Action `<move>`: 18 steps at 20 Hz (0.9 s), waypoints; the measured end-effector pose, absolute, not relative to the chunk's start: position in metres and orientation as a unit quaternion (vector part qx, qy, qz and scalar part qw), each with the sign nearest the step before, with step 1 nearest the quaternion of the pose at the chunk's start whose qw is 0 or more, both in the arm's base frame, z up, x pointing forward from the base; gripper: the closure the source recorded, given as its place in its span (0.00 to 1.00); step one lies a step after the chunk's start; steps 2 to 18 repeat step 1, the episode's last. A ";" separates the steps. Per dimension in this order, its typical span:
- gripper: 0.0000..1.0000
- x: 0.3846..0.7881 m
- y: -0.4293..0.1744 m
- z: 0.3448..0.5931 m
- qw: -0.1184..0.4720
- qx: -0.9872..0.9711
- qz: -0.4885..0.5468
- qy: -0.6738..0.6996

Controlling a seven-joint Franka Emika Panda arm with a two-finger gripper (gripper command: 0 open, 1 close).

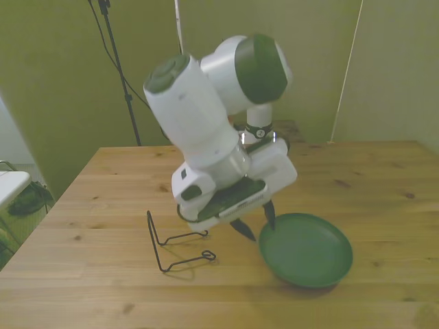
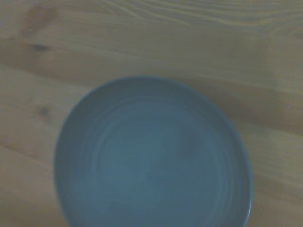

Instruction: Unload the plate

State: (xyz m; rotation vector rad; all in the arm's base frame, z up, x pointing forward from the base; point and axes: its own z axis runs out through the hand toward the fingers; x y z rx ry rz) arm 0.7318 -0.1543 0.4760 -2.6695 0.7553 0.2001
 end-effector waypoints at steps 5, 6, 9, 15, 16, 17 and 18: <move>0.00 0.724 -0.152 0.496 0.177 -0.945 0.072 0.266; 0.00 0.724 -0.152 0.496 0.177 -0.945 0.072 0.266; 0.00 0.724 -0.152 0.496 0.177 -0.945 0.072 0.266; 0.00 0.724 -0.152 0.496 0.177 -0.945 0.072 0.266; 0.00 0.724 -0.152 0.496 0.177 -0.945 0.072 0.266; 0.00 0.724 -0.152 0.496 0.177 -0.945 0.072 0.266; 0.00 0.724 -0.152 0.496 0.177 -0.945 0.072 0.266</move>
